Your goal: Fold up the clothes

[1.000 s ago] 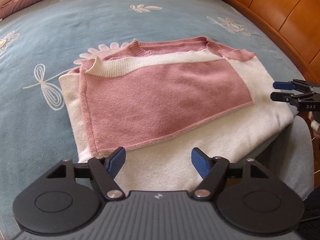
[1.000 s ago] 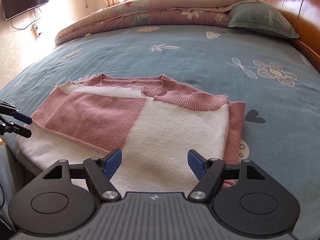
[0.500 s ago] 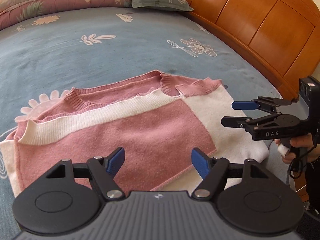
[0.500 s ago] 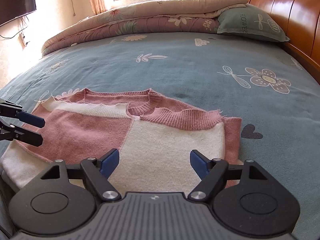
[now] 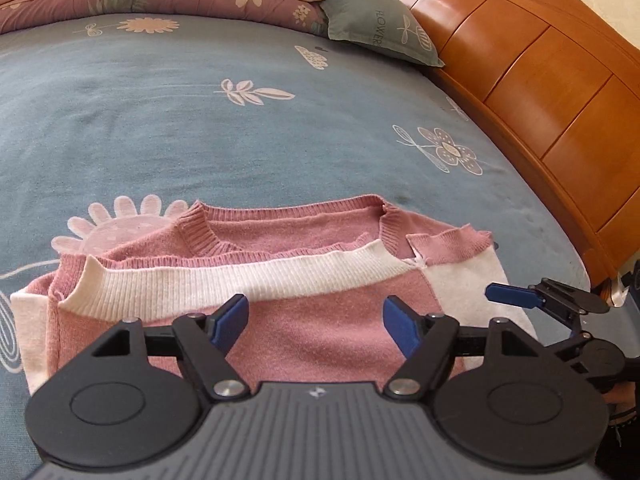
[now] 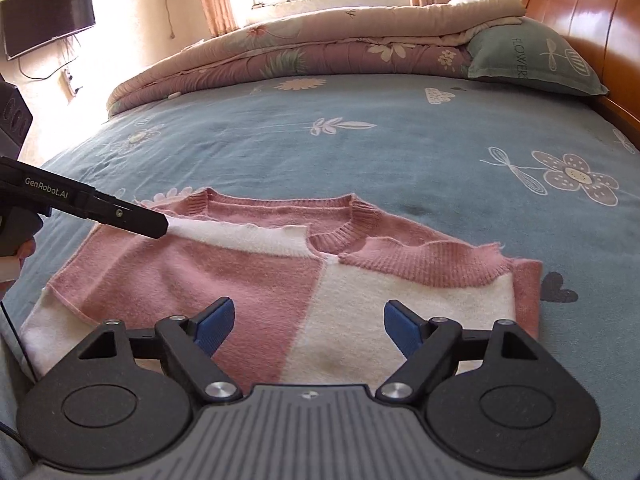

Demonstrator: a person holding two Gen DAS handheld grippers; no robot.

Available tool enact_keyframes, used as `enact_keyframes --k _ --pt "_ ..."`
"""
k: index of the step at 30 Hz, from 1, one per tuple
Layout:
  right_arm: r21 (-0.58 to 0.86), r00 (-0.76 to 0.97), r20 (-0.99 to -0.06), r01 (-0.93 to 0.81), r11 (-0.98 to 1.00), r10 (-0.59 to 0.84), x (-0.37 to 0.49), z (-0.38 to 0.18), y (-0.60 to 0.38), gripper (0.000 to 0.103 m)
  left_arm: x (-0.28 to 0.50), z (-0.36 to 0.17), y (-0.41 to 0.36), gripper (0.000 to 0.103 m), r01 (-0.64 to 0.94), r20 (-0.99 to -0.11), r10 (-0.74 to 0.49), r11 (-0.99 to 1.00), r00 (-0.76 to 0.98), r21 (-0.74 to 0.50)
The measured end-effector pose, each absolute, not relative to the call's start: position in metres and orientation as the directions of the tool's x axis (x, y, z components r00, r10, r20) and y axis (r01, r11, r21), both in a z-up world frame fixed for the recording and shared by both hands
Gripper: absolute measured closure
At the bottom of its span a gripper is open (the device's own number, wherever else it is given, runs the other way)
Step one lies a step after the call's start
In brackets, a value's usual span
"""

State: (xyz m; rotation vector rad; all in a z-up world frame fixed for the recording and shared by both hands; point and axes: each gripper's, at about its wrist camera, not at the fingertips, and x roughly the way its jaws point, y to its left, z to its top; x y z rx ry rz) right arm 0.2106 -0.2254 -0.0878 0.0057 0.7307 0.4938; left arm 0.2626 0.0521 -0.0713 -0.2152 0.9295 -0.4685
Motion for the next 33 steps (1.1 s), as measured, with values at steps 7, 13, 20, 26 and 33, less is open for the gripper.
enact_keyframes --k 7,13,20,26,33 --pt "0.182 0.587 -0.692 -0.423 0.888 0.421 0.225 -0.106 -0.198 0.015 0.259 -0.104 0.065 0.024 0.19 -0.792 -0.355 0.935 0.496 -0.3" --pt "0.176 0.625 -0.684 -0.359 0.917 0.376 0.217 -0.083 -0.214 0.015 0.248 -0.081 0.051 0.024 0.235 -0.769 -0.385 0.923 0.51 -0.306" --pt "0.169 0.631 -0.737 -0.176 0.97 0.243 0.216 -0.096 -0.253 0.014 0.246 -0.093 0.016 0.022 0.298 -0.773 -0.42 0.904 0.476 -0.308" --pt "0.222 0.623 -0.742 -0.119 0.968 0.247 0.203 -0.101 -0.274 0.013 0.249 -0.084 0.013 0.02 0.294 -0.768 -0.412 0.908 0.491 -0.299" --pt "0.23 0.631 -0.737 -0.105 0.967 0.244 0.198 -0.099 -0.275 0.012 0.236 -0.08 0.048 0.019 0.205 -0.768 -0.374 0.927 0.52 -0.313"
